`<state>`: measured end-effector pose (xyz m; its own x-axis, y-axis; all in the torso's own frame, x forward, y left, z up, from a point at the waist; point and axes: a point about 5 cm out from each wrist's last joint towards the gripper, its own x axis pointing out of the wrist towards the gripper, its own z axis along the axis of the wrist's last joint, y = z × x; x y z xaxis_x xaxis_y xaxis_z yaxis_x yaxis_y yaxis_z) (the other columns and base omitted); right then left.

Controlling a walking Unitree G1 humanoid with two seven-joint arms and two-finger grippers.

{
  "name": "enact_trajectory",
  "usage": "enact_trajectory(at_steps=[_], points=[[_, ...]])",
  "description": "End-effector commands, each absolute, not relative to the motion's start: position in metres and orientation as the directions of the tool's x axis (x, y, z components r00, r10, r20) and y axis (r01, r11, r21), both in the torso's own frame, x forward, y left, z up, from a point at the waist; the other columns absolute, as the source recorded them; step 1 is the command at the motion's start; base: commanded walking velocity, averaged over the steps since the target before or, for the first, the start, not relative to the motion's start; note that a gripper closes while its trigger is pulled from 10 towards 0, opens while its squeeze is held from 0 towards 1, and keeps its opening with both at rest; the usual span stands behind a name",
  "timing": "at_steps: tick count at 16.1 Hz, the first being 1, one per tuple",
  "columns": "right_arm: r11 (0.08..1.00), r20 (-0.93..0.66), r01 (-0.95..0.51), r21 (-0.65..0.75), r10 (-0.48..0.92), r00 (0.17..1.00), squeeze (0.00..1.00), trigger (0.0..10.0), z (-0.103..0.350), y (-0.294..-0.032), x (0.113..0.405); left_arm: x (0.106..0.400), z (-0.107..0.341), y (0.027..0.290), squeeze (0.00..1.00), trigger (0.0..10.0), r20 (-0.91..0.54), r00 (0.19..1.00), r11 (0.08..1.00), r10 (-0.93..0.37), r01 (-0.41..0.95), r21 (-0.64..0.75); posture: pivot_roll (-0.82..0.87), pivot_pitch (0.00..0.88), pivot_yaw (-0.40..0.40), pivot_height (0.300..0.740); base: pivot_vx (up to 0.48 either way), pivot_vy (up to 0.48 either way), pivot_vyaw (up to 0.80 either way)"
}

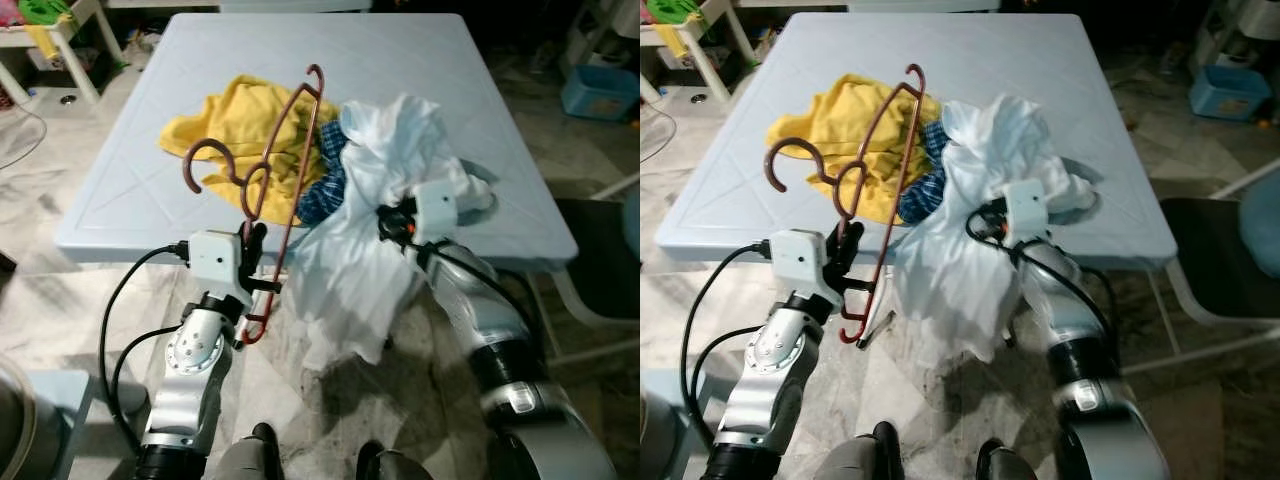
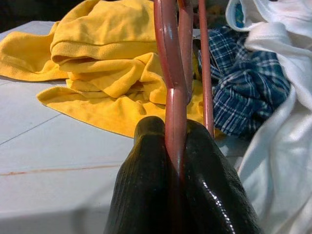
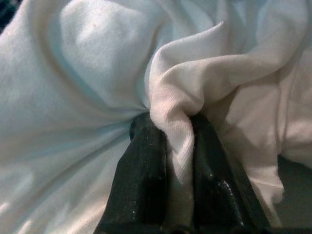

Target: Hang hanger

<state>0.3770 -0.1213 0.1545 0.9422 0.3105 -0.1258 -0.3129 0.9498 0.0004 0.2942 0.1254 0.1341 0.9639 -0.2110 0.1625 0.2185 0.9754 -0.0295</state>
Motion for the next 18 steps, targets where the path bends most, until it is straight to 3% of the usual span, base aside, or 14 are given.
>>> enact_trajectory(at_steps=[1,5,12,16,18], points=[[0.96,-0.122,-0.279,0.024,0.28,0.952,0.0,0.0,0.159,-0.123,0.382,0.291,0.124,0.128,0.0,10.0,0.106,0.974,0.979,-0.201,0.204,-0.02,0.06,0.212,0.014,0.74,0.0,0.0,0.0],[0.957,-0.073,-0.29,0.007,0.29,0.954,0.0,0.0,0.202,-0.11,0.41,0.286,0.124,0.133,0.0,10.0,0.104,0.979,0.984,-0.178,0.18,-0.013,0.1,0.223,-0.006,0.74,0.0,0.0,0.0],[0.944,0.046,-0.325,-0.053,0.328,0.944,0.0,0.0,0.257,-0.095,0.424,0.28,0.124,0.139,0.0,10.0,0.099,0.985,0.989,-0.143,0.145,-0.007,0.13,0.231,-0.019,0.74,0.0,0.0,0.0],[0.96,0.302,-0.28,-0.022,0.274,0.913,0.0,0.0,0.341,-0.093,0.424,0.28,0.125,0.139,0.0,10.0,0.098,0.984,0.989,-0.146,0.147,0.0,0.14,0.234,-0.019,0.74,0.0,0.0,0.0],[0.973,0.487,-0.228,-0.038,0.217,0.846,0.0,0.0,0.391,-0.095,0.415,0.279,0.125,0.138,0.0,10.0,0.098,0.985,0.99,-0.141,0.142,0.0,0.14,0.235,-0.028,0.74,0.0,0.0,0.0]])
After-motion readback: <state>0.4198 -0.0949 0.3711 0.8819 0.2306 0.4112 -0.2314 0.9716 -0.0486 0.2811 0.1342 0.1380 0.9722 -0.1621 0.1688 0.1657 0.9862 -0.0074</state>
